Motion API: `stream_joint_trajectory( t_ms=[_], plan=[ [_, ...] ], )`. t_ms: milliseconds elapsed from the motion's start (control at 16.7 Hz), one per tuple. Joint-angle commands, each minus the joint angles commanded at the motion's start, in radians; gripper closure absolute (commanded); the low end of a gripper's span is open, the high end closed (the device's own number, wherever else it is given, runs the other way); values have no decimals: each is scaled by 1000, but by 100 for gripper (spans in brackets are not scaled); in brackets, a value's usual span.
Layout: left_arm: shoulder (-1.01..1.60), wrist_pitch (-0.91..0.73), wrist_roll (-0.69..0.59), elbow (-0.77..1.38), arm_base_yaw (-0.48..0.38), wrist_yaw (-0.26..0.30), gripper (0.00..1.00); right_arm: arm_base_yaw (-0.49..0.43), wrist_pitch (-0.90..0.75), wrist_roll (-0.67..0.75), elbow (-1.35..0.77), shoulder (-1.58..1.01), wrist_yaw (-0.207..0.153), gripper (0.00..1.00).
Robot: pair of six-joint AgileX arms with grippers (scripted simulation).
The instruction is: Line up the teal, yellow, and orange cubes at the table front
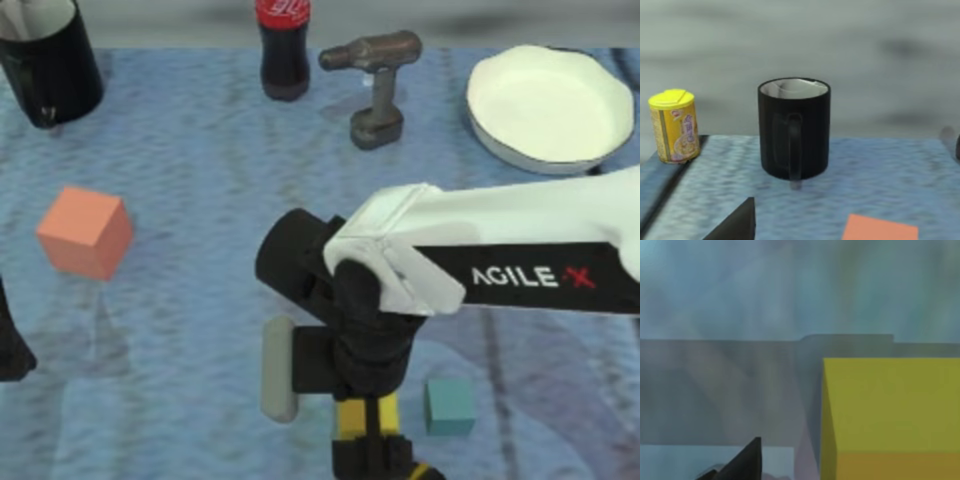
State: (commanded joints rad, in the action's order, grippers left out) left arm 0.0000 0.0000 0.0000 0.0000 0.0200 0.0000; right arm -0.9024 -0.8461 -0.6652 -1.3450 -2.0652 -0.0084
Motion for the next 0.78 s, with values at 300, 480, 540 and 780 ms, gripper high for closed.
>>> stream_joint_trajectory(
  t_ms=[300,480,540,780],
  plan=[
    [0,0,0,0,0,0,0,1,-77,1,-53,26,0,0],
    [0,0,0,0,0,0,0,-4,-205,-4,-125,69,-1,0],
    [0,0,0,0,0,0,0,-5,-231,-5,-143,82,-1,0],
    [0,0,0,0,0,0,0,-5,-251,-5,-157,95,-1,0]
  ],
)
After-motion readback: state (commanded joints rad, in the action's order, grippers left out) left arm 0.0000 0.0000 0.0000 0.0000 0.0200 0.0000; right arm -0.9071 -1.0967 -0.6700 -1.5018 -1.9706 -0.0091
